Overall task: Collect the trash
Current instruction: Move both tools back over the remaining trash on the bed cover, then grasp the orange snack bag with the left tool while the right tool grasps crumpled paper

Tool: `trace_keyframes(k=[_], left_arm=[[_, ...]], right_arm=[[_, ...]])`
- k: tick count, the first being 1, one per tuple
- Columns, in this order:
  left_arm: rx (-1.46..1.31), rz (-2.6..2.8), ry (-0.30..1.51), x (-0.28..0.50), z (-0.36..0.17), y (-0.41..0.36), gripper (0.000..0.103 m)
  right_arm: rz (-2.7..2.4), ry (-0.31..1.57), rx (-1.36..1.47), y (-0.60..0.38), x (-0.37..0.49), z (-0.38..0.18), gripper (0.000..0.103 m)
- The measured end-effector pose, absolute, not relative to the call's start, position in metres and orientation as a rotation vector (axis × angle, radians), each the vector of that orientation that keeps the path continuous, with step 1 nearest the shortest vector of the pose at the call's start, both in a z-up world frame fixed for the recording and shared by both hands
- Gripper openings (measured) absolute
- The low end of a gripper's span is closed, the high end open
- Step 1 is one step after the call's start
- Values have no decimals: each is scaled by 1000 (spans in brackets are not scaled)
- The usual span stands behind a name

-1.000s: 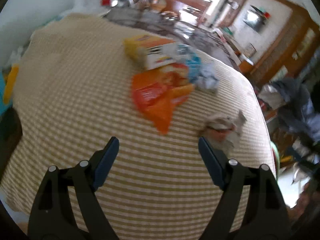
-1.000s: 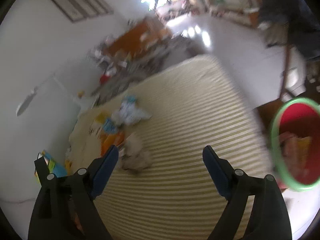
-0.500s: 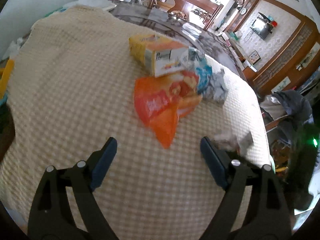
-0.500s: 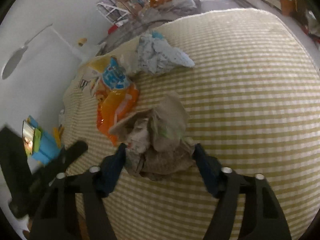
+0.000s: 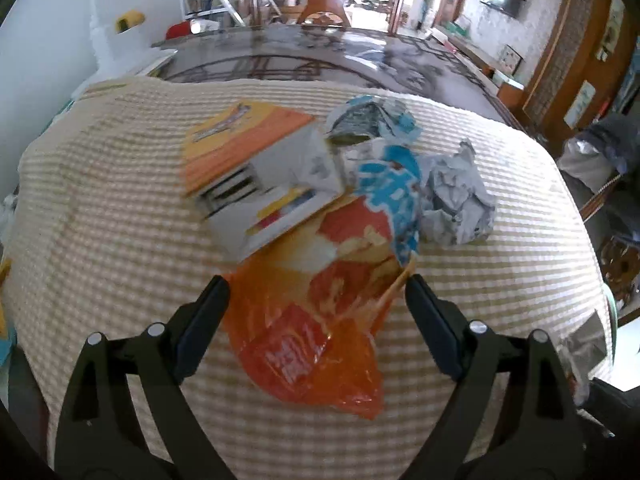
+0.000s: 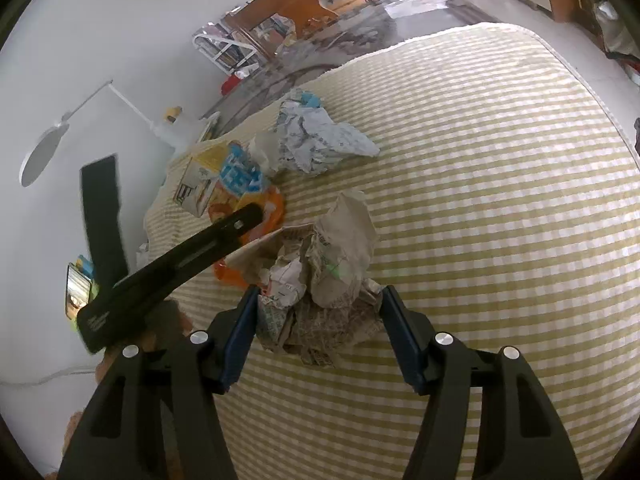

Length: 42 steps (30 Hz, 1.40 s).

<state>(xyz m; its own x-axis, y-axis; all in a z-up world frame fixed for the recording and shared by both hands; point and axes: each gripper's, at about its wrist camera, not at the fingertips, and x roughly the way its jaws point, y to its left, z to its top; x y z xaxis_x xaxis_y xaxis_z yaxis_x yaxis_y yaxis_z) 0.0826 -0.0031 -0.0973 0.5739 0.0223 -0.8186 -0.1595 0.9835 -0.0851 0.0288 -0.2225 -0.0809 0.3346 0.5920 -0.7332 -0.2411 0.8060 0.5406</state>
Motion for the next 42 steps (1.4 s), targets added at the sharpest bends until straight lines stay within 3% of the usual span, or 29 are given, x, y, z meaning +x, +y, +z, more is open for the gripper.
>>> trace_keyframes(k=[2,7,10,13,16,32,36,40,42], left_arm=[[-154,98,946,86,-98,-3,87],[-214,108,929,80,-95,7,66],[-235,116,911,70,-88,10,38],[-238,112,905,59,-83,9,24],[-291,97,917,43,-82,11,21],[-569,66,923,-36,-77,45,21],[-583,97,901,-36,-78,50,49],[-606,134,884,-34,-81,55,63],[-626,154,878,-32,-83,58,63]], right_arm=[[559,1093,360,-221,28,-79,60],[544,1050,381,-230,24,-73,60],[527,1037,394,-236,26,-71,60],[510,1034,416,-241,27,-71,60],[498,1027,420,-243,28,-69,60],[483,1040,454,-246,27,-72,62],[485,1053,467,-245,28,-74,62],[493,1067,463,-243,29,-76,63],[495,1069,461,-242,30,-76,63]])
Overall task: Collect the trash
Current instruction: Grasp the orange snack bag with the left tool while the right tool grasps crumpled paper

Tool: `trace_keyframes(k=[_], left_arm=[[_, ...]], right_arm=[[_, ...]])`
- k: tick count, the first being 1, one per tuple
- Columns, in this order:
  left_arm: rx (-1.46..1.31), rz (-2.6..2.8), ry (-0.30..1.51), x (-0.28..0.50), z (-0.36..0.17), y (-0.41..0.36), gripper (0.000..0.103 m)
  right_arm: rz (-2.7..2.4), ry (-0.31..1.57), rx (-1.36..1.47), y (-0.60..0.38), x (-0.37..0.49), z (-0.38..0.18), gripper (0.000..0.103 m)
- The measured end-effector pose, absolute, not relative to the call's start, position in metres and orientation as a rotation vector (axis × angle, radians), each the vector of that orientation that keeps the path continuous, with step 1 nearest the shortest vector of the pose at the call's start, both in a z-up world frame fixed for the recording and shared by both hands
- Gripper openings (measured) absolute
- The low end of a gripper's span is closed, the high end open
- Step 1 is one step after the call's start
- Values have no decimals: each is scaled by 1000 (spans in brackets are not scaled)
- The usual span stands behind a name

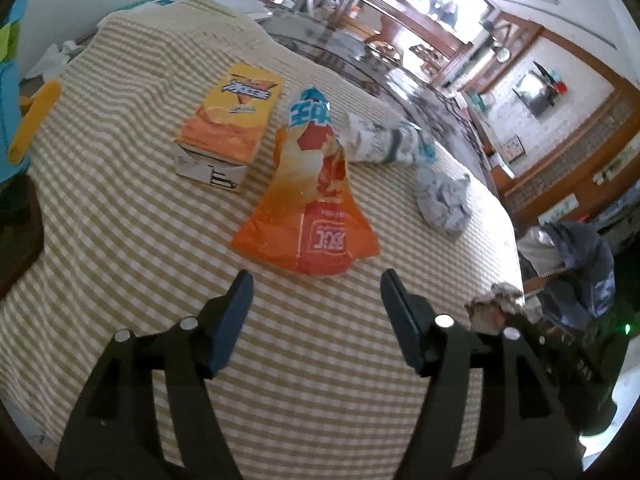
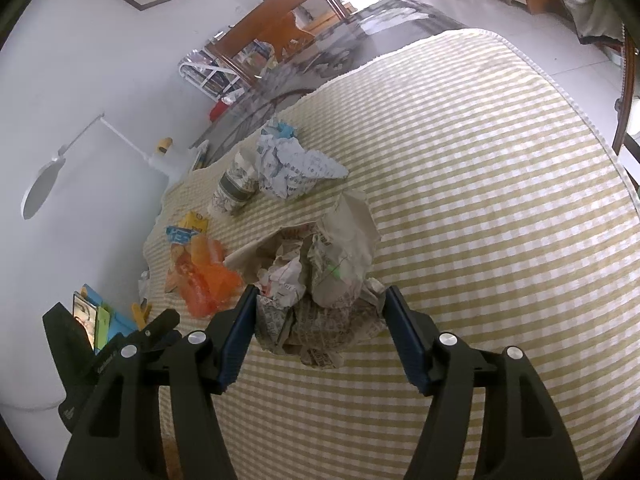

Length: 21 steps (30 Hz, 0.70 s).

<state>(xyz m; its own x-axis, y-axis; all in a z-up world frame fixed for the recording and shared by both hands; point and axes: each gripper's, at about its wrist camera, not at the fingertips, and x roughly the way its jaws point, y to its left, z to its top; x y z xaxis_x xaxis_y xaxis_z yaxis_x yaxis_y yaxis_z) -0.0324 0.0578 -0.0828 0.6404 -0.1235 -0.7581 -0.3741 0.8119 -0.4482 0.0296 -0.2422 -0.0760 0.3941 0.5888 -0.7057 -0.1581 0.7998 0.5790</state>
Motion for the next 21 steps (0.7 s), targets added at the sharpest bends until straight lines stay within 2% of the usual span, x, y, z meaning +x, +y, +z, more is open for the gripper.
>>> trace_keyframes(k=[2,5,18,21], left_arm=[[-645,161,877,-27,-84,62,64],[-637,182,859,-12,-80,65,71],[-566,231,942,53,-100,78,71],[-614,222,960,53,-107,82,66]], right_arm=[[496,1071,462,-242,29,-77,63],[499,1076,465,-242,29,-77,63],[508,1095,455,-239,30,-81,65],[509,1102,455,-238,31,-82,65]])
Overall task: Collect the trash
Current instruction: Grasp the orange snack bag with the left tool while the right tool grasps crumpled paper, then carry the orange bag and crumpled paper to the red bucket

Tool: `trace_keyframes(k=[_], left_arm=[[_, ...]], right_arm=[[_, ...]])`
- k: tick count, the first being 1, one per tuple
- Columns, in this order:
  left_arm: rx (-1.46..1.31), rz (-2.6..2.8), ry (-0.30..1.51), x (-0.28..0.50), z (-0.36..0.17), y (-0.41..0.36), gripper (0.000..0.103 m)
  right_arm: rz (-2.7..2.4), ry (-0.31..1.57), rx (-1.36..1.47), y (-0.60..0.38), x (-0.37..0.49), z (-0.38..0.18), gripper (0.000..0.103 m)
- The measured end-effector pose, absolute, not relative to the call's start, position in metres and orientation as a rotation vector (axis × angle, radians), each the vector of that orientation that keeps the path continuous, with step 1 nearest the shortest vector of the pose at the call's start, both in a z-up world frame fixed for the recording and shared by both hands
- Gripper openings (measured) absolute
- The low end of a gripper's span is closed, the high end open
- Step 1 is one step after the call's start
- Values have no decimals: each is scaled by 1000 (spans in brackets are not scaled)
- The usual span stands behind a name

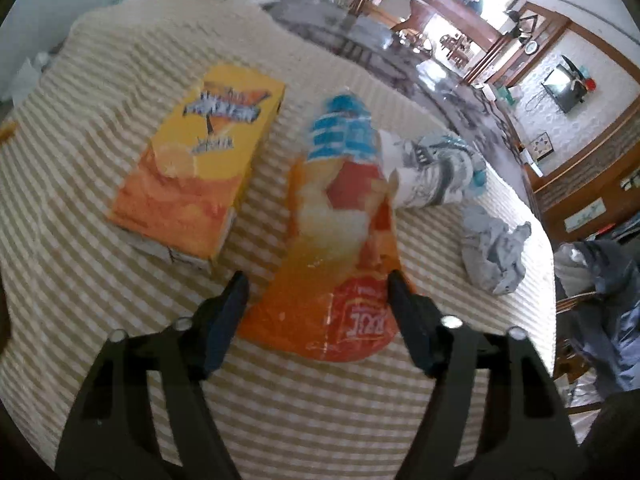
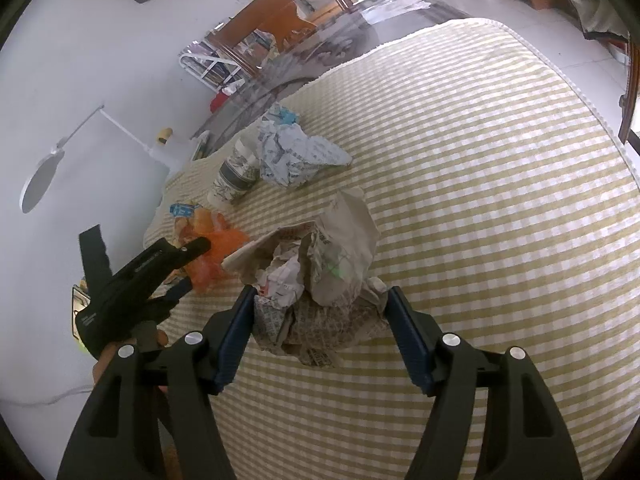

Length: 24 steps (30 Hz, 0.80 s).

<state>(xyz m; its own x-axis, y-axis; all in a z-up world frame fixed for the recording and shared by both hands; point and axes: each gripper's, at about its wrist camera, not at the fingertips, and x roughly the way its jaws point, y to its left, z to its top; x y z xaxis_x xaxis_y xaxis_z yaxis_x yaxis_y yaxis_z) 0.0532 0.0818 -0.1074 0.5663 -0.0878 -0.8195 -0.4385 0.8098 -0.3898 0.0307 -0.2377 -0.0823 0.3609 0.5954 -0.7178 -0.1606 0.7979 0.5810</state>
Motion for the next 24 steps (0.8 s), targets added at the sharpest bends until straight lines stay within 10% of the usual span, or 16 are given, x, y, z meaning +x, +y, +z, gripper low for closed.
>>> trace_keyframes(k=[4,24], left_arm=[[-612,211,937,48,-102,80,52],[-557,152,854,10,-77,47,52]], right_arm=[[512,1100,446,-237,31,-82,65],[517,1076,442,-239,28,-76,65]])
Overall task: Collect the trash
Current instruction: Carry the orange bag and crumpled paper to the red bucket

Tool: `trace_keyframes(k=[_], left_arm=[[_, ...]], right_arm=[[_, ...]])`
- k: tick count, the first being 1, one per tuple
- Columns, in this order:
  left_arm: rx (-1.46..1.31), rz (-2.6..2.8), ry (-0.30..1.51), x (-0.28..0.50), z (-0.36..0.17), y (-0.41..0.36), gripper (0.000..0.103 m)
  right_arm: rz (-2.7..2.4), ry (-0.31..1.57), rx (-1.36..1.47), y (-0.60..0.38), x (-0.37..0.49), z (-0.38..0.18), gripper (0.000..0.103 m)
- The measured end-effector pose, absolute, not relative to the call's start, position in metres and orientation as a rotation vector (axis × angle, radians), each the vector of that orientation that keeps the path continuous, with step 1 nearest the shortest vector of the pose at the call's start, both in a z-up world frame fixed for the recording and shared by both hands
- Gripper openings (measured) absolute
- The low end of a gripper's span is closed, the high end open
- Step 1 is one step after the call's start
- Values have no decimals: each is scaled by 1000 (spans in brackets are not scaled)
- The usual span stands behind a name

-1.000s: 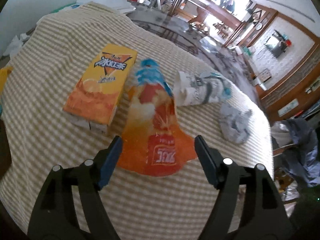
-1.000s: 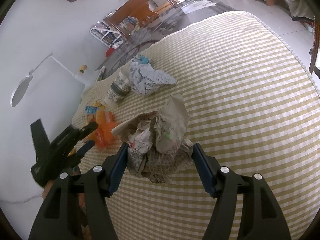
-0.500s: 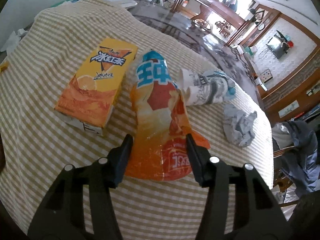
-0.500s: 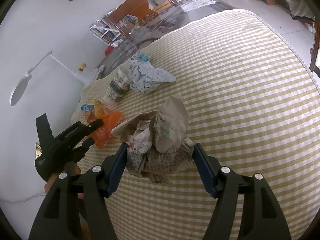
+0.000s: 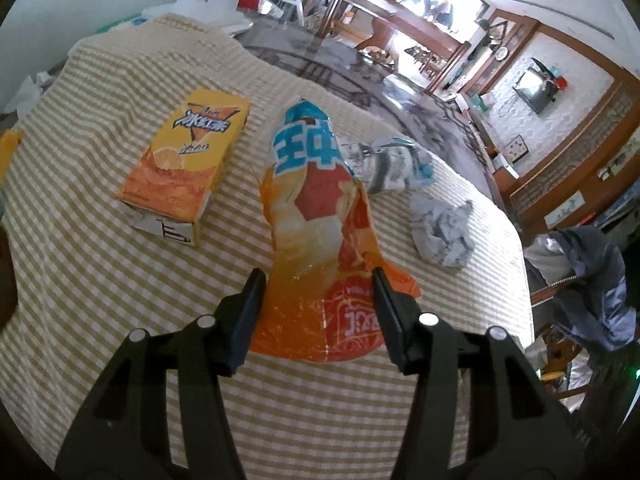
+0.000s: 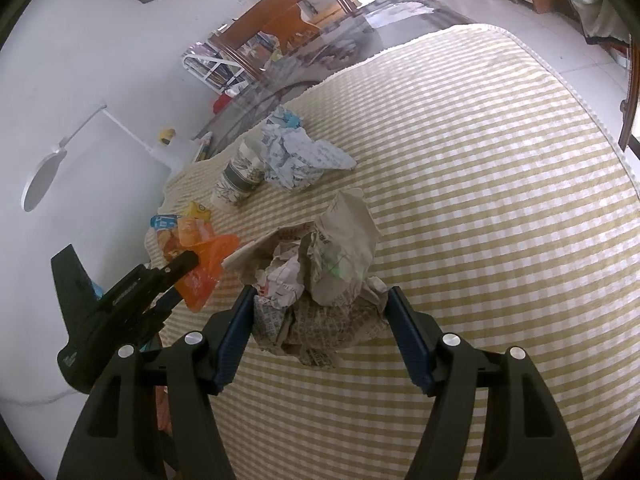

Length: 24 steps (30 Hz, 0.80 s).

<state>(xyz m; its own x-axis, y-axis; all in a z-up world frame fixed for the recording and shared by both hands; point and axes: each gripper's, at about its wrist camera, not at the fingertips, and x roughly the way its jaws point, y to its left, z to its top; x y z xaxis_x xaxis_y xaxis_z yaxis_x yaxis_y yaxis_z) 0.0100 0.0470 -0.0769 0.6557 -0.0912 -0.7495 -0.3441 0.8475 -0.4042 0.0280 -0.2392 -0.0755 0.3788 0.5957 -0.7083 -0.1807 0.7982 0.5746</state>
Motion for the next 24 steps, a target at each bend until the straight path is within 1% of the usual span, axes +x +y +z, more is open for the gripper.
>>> trace_keyframes(k=[3,12,18,24], left_arm=[[-535,130,842,4,-68,39,52],[-455,68,805,-33,-38,5,52],[-405,6,796,-45,-20,-26,52],[-352,-60,769,-49,3,-62,52]], right_arm=[[513,1056,424,-240,25,-69,65],[507,894,432,-267,3,-31,65],[501,843,563,-302,-10,-23,65],[464,749,699,-364,-33,-8,65]])
